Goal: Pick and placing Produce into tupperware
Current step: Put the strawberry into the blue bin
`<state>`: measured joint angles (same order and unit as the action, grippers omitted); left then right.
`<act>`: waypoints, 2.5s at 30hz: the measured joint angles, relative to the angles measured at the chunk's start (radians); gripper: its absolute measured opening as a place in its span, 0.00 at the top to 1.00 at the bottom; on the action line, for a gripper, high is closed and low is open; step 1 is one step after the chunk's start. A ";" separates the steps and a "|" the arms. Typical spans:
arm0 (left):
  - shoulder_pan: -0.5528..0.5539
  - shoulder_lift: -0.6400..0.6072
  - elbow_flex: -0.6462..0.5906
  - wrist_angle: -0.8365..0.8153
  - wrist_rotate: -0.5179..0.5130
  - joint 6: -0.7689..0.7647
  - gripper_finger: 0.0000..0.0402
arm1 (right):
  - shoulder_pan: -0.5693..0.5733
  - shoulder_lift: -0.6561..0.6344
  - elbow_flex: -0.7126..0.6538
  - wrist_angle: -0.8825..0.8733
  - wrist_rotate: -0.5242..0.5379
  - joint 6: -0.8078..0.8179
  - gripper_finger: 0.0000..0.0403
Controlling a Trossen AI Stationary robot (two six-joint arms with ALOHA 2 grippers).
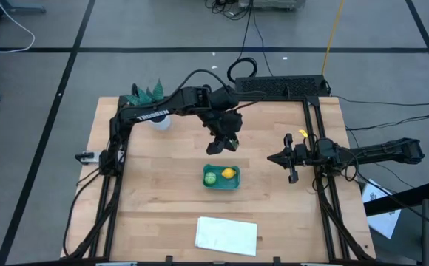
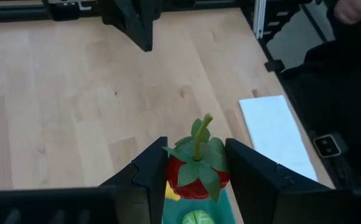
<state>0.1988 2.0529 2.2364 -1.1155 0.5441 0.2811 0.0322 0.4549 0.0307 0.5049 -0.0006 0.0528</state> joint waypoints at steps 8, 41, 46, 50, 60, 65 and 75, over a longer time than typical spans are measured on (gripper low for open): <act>-0.040 0.000 0.000 -0.020 -0.005 0.046 0.64 | 0.000 0.000 0.000 0.000 0.000 0.000 1.00; -0.116 0.001 -0.493 0.286 -0.057 -0.001 0.64 | 0.000 0.000 0.000 0.000 0.000 0.014 1.00; -0.115 0.001 -0.558 0.306 -0.065 -0.001 0.64 | 0.000 0.000 0.000 0.000 0.000 0.014 1.00; -0.124 0.001 -0.585 0.316 -0.075 0.012 0.64 | 0.000 0.000 0.000 0.000 0.000 0.012 1.00; -0.170 0.001 -0.621 0.372 -0.095 0.064 0.64 | 0.000 0.000 0.000 0.000 0.000 0.011 1.00; -0.178 0.001 -0.621 0.362 -0.135 0.177 0.64 | 0.000 0.000 0.000 0.000 0.000 0.012 1.00; -0.164 0.001 -0.621 0.381 0.004 0.192 0.64 | 0.000 0.000 0.000 0.000 0.000 0.014 1.00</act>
<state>0.0348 2.0541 1.6150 -0.7345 0.5476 0.4732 0.0322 0.4549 0.0308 0.5049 -0.0006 0.0666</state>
